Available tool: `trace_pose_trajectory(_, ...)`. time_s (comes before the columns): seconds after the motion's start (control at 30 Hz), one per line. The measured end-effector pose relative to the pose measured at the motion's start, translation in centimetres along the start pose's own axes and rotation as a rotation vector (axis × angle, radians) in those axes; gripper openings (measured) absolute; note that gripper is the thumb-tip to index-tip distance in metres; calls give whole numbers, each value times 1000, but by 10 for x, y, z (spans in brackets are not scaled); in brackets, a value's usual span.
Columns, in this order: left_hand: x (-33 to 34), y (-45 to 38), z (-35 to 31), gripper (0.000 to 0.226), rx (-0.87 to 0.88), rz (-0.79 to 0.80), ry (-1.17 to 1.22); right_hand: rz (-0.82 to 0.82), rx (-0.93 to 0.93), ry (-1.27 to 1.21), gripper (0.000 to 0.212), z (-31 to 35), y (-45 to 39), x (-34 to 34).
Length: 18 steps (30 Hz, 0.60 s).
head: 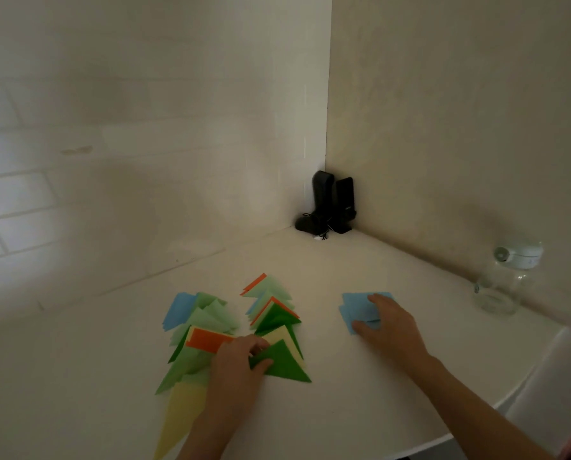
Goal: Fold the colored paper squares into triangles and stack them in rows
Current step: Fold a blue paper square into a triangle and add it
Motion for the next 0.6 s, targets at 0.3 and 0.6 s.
trace_pose_trajectory(0.3, 10, -26, -8, 24, 14, -141, -119, -189, -21, -7, 29, -4, -1, -1)
trace_pose_trajectory(0.6, 8, 1, -44, 16, 218, -152, -25, -405, -178, 83, 6, 14, 21, -28)
Point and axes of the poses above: each hand's wrist, its own y-axis away from the middle knuckle, its own x-axis out of the palm, z = x × y, the point moved 8 cm from there along -y, towards the middle knuckle
